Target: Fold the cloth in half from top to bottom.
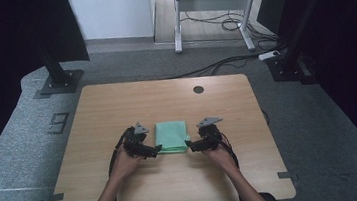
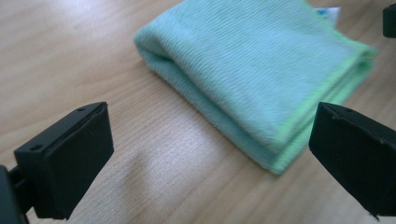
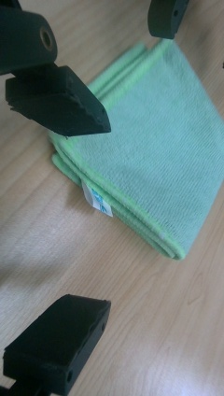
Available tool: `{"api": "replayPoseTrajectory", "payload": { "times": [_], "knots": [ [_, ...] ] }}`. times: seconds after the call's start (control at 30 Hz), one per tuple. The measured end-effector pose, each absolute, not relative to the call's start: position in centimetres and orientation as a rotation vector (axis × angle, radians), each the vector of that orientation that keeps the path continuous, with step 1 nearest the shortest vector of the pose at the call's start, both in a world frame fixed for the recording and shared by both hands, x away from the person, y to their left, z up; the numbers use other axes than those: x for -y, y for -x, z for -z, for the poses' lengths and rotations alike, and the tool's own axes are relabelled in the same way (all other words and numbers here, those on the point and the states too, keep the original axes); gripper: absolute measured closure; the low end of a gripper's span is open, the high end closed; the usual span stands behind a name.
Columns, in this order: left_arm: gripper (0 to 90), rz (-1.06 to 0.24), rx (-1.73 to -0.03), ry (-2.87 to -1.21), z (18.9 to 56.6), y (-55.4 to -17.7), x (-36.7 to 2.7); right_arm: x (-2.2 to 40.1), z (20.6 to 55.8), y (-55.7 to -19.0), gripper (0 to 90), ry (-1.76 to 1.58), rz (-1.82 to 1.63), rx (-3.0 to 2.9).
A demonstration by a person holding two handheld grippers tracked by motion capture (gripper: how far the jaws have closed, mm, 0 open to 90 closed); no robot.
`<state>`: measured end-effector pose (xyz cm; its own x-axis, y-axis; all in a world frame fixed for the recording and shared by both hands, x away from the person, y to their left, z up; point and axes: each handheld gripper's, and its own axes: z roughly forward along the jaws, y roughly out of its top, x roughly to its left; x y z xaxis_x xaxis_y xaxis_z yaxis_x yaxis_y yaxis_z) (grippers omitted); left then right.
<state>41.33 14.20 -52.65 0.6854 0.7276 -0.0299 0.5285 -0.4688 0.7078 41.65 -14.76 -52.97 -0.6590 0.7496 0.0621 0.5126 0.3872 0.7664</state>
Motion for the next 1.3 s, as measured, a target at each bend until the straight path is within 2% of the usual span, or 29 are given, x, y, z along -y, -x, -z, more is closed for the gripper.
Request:
{"api": "replayPoseTrajectory", "payload": {
  "times": [0.27, 0.73, 1.3],
  "knots": [
    [0.0, -0.425, -0.879, -2.208, 50.9, -39.2, -14.9, 15.7, 51.3, -39.9, 9.2, -1.078, -1.145, -2.383],
    [0.0, -0.454, -0.867, -2.165, 49.9, -36.3, -17.8, 17.8, 49.9, -37.6, 4.9, -1.043, -1.141, -2.368],
    [0.0, -0.399, -0.953, -2.208, 54.0, -34.5, -19.9, 20.8, 53.8, -35.7, 1.3, -1.137, -1.107, -2.349]
  ]
}}
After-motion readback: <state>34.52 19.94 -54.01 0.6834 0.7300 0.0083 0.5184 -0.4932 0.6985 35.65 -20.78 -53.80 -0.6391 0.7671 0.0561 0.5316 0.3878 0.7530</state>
